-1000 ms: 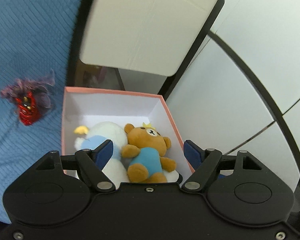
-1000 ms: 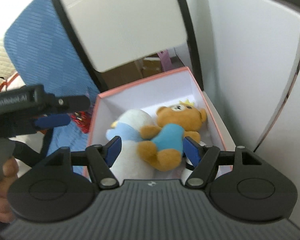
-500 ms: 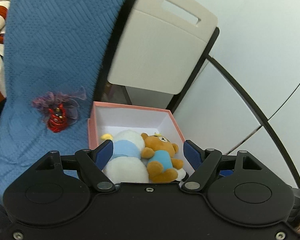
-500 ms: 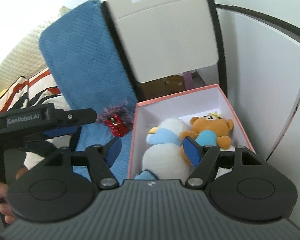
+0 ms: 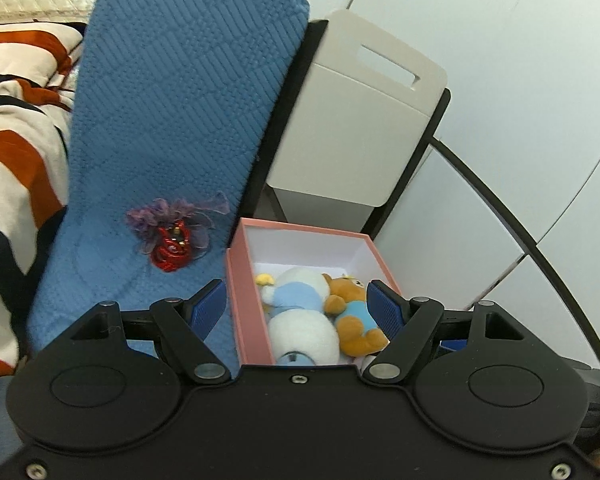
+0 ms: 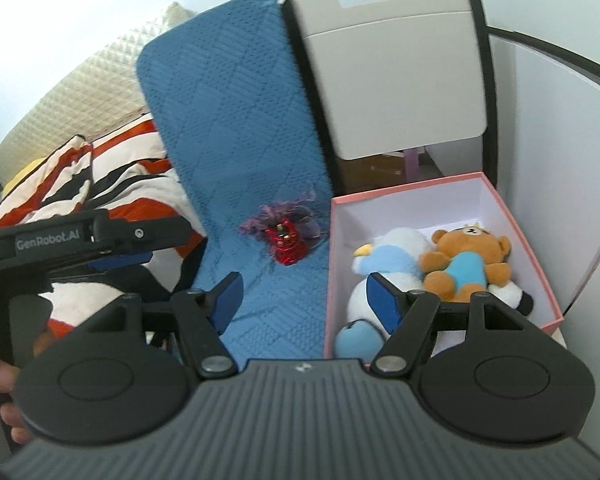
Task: Organize objects
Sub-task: 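Withdraw both open tools from the box back toward the chair, then reach both tools toward the red lion figurine with purple ribbon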
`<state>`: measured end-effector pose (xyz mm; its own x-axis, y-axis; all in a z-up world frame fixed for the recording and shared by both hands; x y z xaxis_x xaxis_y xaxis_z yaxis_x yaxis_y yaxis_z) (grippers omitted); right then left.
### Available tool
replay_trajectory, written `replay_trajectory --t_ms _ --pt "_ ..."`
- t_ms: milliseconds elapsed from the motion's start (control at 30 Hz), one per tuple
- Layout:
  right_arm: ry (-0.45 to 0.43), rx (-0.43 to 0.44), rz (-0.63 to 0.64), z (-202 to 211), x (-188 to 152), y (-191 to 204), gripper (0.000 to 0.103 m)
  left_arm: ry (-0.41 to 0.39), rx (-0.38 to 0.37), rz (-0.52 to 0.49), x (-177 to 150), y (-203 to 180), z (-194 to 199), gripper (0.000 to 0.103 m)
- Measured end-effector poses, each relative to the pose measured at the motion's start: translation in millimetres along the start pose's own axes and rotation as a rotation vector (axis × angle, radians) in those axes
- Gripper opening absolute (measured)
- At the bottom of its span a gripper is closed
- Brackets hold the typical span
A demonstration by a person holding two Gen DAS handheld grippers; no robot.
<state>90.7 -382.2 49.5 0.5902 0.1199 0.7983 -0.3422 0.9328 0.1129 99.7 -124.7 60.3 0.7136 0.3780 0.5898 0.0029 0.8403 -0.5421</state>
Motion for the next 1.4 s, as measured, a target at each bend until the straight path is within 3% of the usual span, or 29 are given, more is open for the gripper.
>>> replay_trajectory --t_ms 467,533,633,767,1067,1267,1400 --pt "0.004 0.027 0.061 10 -16 57 0.07 -0.048 0.026 0.023 -21 42 61 0.076" --pt "0.007 0.03 0.068 10 -18 61 0.071 -0.065 0.045 0.032 -24 47 67 0.08" --pt "0.004 0.051 0.08 9 -20 66 0.095 -0.081 0.049 0.036 -29 53 72 0.093" --pt "0.006 0.036 0.103 5 -23 72 0.095 -0.099 0.049 0.029 -30 59 75 0.1" --pt "-0.018 0.039 0.111 -19 -27 77 0.095 -0.105 0.077 0.037 -24 78 55 0.102" --pt "-0.029 0.042 0.105 -52 -32 74 0.095 -0.099 0.093 0.07 -18 101 23 0.102" --pt "-0.027 0.051 0.12 -79 -36 73 0.095 -0.121 0.109 0.038 -18 113 5 0.102"
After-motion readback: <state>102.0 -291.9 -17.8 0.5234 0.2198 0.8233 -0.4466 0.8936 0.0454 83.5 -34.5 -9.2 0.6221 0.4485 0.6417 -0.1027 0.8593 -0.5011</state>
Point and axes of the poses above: each gripper's, at about its wrist camera, not at the fingertips, and z roughly against the way its jaws point, y to its left, x to its top, the point moved 2 cm from there along -z, roughly the way its jaws point, and after that the axes turned 14 degrees about z, right-handed, at the moved point
